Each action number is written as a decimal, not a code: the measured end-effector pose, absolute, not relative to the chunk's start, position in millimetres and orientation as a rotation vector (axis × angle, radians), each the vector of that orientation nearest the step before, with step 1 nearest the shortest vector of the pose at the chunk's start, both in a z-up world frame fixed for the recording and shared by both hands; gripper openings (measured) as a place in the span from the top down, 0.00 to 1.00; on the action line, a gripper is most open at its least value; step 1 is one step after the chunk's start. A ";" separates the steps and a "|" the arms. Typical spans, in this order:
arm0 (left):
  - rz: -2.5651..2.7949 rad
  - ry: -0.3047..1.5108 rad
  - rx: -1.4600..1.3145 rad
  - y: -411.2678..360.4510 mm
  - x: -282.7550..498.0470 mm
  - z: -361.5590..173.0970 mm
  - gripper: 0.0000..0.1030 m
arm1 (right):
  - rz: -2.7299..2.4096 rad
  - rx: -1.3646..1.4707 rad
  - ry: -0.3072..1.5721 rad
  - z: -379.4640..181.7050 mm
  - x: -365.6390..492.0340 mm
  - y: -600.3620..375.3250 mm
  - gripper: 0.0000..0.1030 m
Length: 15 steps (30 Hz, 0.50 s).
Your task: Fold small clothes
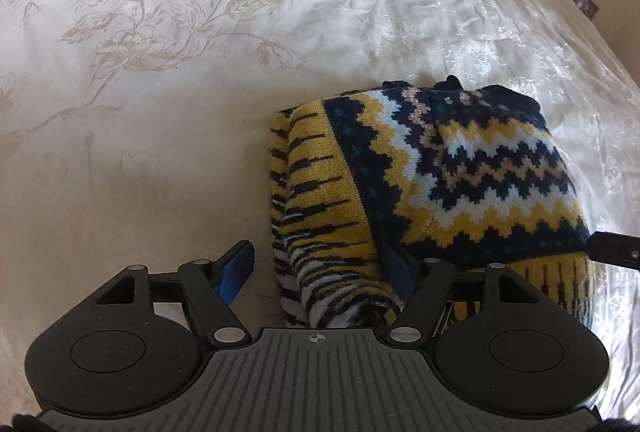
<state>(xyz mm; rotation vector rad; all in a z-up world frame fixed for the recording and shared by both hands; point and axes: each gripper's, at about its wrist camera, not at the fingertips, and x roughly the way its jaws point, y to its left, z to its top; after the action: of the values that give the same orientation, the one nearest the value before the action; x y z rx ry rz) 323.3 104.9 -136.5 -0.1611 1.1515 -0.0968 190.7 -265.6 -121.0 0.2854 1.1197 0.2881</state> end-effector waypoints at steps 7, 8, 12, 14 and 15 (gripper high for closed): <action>-0.095 1.171 -0.208 113.7 325.8 -142.6 0.24 | 0.246 0.135 1.250 -164.2 241.3 -243.3 0.01; -0.094 1.174 -0.207 113.5 326.8 -143.0 0.22 | 0.245 0.131 1.263 -169.1 244.9 -242.1 0.01; -0.088 1.186 -0.206 112.1 330.3 -142.7 0.21 | 0.247 0.134 1.274 -172.0 248.5 -242.9 0.01; -0.087 1.179 -0.190 109.1 329.6 -135.8 0.22 | 0.261 0.145 1.249 -163.8 244.0 -245.7 0.01; -0.090 1.164 -0.170 104.8 329.2 -129.9 0.23 | 0.271 0.158 1.226 -157.4 239.9 -248.0 0.01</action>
<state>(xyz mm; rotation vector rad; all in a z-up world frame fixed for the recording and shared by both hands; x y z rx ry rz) 329.2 104.8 -129.9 -0.1700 1.1635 -0.0901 239.9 -248.0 -157.4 0.1579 1.2259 0.2714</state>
